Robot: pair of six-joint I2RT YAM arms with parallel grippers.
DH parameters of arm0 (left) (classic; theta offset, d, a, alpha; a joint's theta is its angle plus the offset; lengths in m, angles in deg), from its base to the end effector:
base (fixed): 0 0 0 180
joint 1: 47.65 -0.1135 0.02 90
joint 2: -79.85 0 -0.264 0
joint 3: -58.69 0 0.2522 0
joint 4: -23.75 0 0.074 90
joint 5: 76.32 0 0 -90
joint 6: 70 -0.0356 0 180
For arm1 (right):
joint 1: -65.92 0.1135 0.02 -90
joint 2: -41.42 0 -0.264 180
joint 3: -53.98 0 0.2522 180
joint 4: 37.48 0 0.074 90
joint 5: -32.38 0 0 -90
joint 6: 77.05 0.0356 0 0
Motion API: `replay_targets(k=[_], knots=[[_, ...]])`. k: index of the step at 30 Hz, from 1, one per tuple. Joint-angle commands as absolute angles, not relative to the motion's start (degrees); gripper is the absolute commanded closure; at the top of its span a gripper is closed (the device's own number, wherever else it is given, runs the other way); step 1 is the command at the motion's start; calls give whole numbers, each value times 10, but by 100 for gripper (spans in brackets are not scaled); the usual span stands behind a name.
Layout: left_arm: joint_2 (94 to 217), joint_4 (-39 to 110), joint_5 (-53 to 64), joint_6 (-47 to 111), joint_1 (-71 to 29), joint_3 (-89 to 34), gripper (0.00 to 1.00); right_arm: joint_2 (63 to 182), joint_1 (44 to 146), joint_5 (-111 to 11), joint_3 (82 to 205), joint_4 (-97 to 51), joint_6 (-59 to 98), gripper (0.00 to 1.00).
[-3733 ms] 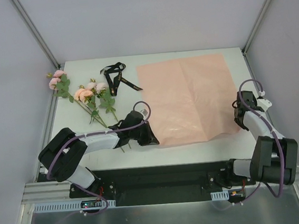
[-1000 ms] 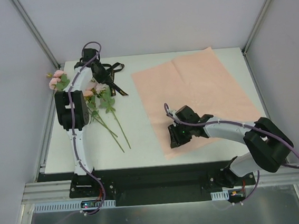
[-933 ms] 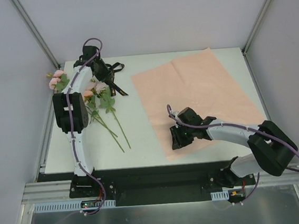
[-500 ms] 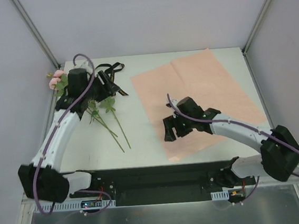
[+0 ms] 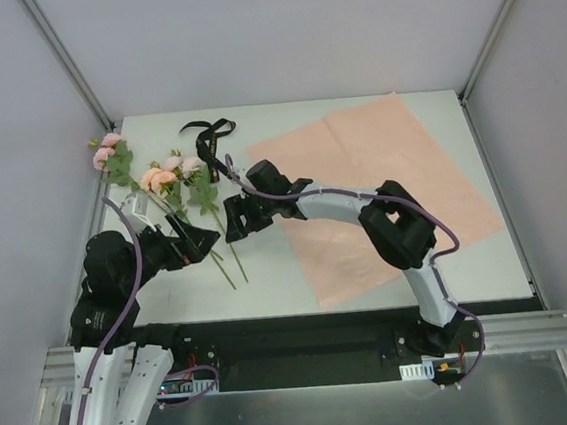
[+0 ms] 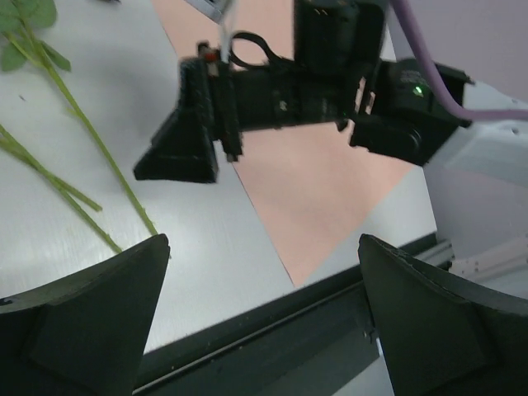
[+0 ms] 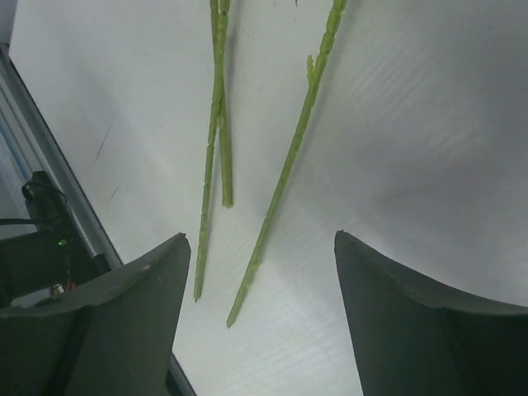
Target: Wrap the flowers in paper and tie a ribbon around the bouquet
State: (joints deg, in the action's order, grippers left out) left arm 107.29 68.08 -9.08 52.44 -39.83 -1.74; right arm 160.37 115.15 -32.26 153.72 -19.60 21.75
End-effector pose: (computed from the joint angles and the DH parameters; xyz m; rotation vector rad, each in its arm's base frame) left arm 0.0992 -0.0275 0.3515 -0.0942 1.8316 -0.8523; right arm 0.2958 0.3664 0.1975 -1.0528 2.1020 1.0236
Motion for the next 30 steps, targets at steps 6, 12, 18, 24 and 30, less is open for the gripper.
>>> replay_targets(k=[6, 12, 18, 24, 30], knots=[[1005, 730, -181, 543, -401, 44, 1, 1739, 1171, -324, 1630, -252, 229, 31], [1026, 737, -166, 558, -400, 50, 1, 1768, 1186, -381, 1649, -256, 221, 44], [1046, 748, -158, 537, -401, 37, 4, 1810, 1206, -470, 1773, -122, 181, 65], [1022, 757, -122, 543, -401, 36, 6, 1828, 1229, -656, 1900, 57, 142, 99], [1006, 758, -90, 537, -400, 36, 5, 1764, 1228, -540, 1901, -7, 89, 100]])
